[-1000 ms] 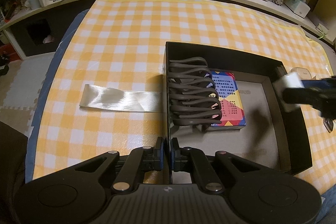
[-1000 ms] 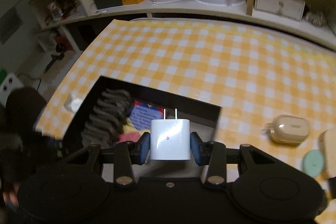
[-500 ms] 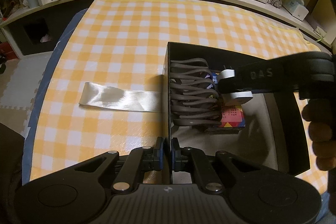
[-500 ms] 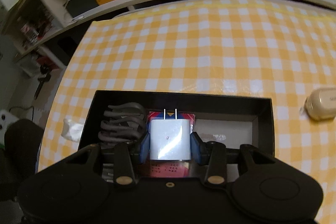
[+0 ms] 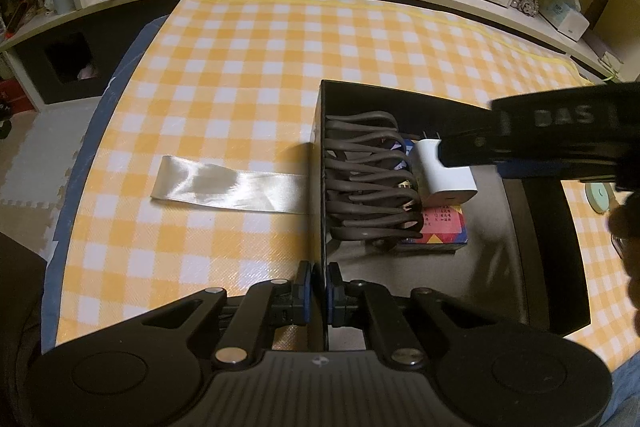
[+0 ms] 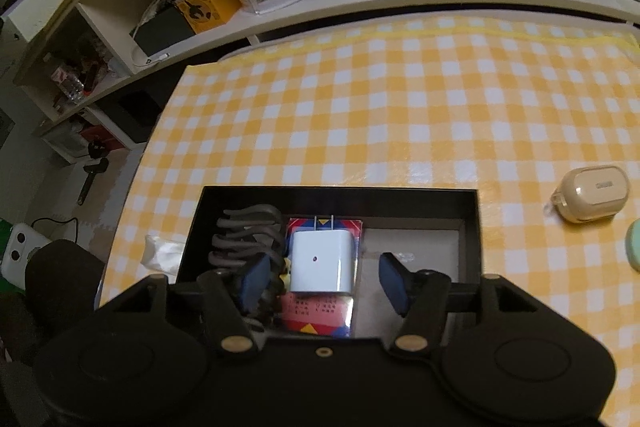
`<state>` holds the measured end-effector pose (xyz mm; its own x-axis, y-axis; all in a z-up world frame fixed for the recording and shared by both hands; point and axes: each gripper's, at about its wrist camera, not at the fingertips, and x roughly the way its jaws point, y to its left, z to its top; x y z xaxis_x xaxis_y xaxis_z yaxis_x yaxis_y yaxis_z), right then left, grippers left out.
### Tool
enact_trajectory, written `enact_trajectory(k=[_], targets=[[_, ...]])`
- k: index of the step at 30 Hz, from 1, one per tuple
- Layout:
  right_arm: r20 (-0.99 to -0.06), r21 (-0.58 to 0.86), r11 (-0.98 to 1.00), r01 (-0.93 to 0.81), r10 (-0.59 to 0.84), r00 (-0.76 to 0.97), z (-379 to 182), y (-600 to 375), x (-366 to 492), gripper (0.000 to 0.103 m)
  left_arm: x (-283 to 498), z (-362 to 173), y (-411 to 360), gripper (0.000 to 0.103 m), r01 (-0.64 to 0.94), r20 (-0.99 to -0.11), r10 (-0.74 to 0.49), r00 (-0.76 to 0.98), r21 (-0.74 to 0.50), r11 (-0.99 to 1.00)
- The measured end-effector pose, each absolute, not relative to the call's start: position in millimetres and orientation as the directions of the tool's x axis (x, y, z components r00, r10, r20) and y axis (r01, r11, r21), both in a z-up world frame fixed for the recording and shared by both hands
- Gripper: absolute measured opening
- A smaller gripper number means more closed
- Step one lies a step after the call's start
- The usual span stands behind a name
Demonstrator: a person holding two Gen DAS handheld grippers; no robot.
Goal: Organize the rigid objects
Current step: 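Place the white charger onto the card pack in the box, release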
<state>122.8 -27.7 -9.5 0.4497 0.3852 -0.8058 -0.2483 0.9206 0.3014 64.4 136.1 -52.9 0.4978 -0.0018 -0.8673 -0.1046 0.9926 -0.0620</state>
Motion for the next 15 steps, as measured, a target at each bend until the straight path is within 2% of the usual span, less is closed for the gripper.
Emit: enact_trajectory(k=[11,15], targets=[[-0.775,0.265,0.924,-0.277,0.375,0.508,24.2,-72.7,96.4,0.075,64.1,-52.9,135.9,0.008,-0.104,-0.868,0.001,0.497,-0.058,0.993],[-0.767,0.237,0.93,-0.281,0.357,0.534,29.2,-87.7,86.4,0.082,64.2,-53.0,136.1,0.007,-0.104,-0.868,0.0,0.497,-0.059,0.993]])
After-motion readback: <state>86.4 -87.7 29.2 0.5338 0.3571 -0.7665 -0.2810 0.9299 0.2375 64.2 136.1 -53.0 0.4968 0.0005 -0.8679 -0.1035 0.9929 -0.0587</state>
